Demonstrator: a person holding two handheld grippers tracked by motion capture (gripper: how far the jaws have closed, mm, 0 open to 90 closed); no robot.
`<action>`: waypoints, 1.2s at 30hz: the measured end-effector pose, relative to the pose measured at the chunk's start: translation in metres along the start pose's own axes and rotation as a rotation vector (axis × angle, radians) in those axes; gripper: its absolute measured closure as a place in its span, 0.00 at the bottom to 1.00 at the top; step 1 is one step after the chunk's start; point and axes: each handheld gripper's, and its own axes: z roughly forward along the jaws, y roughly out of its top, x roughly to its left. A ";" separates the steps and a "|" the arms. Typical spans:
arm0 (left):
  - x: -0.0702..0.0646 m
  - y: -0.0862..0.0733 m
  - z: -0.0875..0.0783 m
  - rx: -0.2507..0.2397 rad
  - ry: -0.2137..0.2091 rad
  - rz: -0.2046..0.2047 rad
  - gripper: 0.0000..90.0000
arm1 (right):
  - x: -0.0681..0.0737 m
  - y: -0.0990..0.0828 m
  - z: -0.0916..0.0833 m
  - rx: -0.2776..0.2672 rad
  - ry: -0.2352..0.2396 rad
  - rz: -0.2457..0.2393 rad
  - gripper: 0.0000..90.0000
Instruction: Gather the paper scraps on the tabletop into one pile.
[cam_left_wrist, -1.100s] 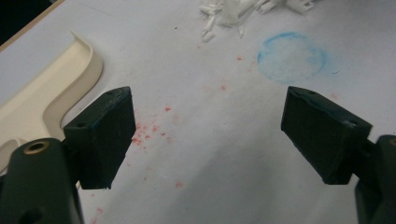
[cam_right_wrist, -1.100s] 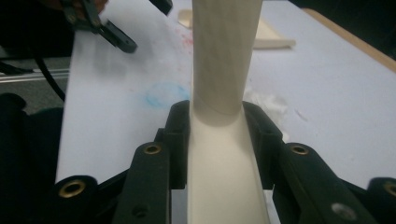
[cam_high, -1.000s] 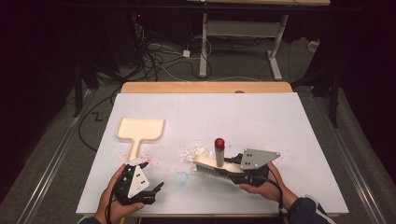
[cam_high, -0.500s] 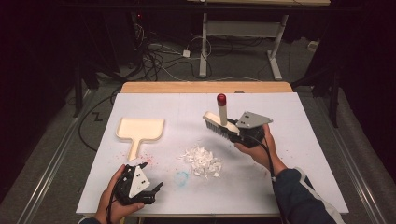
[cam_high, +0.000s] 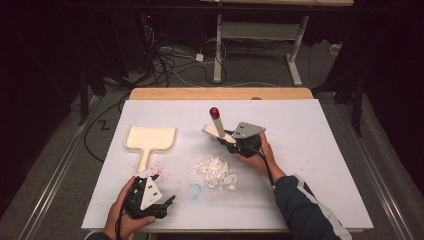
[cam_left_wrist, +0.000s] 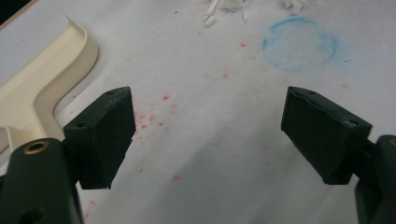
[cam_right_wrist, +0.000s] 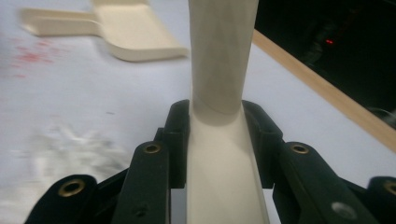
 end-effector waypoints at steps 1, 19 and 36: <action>0.001 0.000 0.000 0.001 0.002 0.003 0.19 | 0.004 0.000 -0.002 -0.015 0.033 -0.009 0.75; -0.001 0.002 0.001 0.004 0.004 0.017 0.19 | 0.026 0.002 -0.045 -0.045 0.106 -0.081 0.75; -0.002 0.002 -0.003 0.000 0.016 0.031 0.19 | 0.013 -0.009 -0.153 -0.011 -0.039 -0.015 0.75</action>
